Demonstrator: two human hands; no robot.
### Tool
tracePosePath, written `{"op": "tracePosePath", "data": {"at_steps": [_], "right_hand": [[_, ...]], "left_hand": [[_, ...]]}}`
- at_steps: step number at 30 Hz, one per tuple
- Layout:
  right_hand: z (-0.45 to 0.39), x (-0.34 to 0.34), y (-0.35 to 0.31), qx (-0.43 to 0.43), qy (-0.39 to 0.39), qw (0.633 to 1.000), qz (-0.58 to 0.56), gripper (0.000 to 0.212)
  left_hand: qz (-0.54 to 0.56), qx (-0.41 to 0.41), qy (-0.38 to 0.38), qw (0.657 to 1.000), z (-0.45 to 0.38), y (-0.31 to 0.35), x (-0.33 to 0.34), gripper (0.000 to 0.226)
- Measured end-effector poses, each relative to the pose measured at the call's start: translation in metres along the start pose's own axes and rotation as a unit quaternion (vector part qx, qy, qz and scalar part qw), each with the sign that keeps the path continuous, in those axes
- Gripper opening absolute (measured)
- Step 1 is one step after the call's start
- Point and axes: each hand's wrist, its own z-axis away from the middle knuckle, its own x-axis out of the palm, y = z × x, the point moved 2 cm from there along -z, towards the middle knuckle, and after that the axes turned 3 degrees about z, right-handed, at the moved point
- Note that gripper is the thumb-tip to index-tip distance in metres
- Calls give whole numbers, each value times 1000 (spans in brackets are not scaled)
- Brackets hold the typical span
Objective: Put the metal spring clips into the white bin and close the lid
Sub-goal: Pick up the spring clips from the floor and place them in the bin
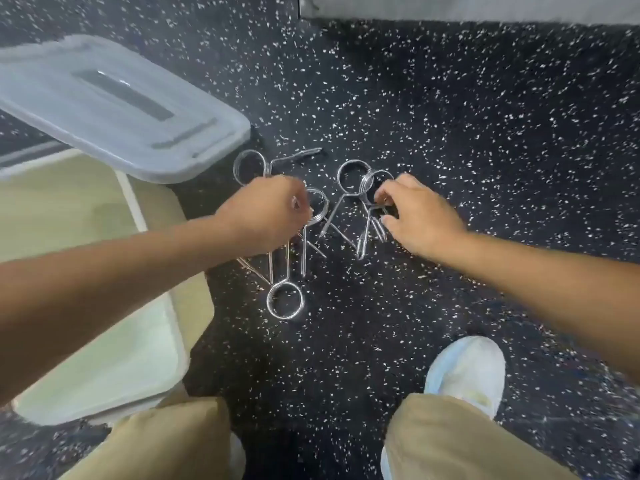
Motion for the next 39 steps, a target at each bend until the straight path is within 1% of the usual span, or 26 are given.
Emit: {"op": "tracePosePath", "data": {"at_steps": [3,4,6,9,11,13,14,16,19,22,26,29,32,36,39], "right_hand": [[-7,6,2,-67,36,993,93,22],[-9,8,2,-79,43,989,117,21],[-12,9,1,-110,53,980,155,21],[-15,10,2,-149,68,967,194,21],[-17,12,3,-178,70,958,215,18],[-18,14,7,-196,73,951,226,15],[-18,15,9,-203,76,950,226,17],[-18,14,12,-209,78,949,222,20],[-15,8,16,-220,91,948,211,23],[-12,2,21,-235,100,945,206,20],[-8,-9,25,-235,108,940,224,15],[-4,-19,21,-232,104,936,243,17],[1,-32,13,-226,102,938,244,20],[9,-46,0,-204,83,942,252,17],[12,-53,-11,-188,69,945,258,14]], "left_hand": [[-126,43,-9,991,-17,-3,18,21],[-165,48,-21,985,-20,-3,26,21],[-228,77,-15,970,-29,-3,36,21],[-323,110,14,940,-37,0,42,27],[-389,135,22,911,-38,3,44,31],[-443,169,29,880,-38,4,48,23],[-454,181,25,872,-38,4,49,16],[-465,188,10,865,-37,-2,50,11],[-471,208,-2,857,-34,1,47,14],[-474,212,-17,855,-35,8,52,17],[-469,179,3,865,-35,12,41,15],[-435,152,-6,888,-23,14,26,16],[-367,121,-15,922,-5,12,10,13],[-247,79,-3,966,30,4,-20,19],[-157,67,-1,985,55,4,-44,22]]}}
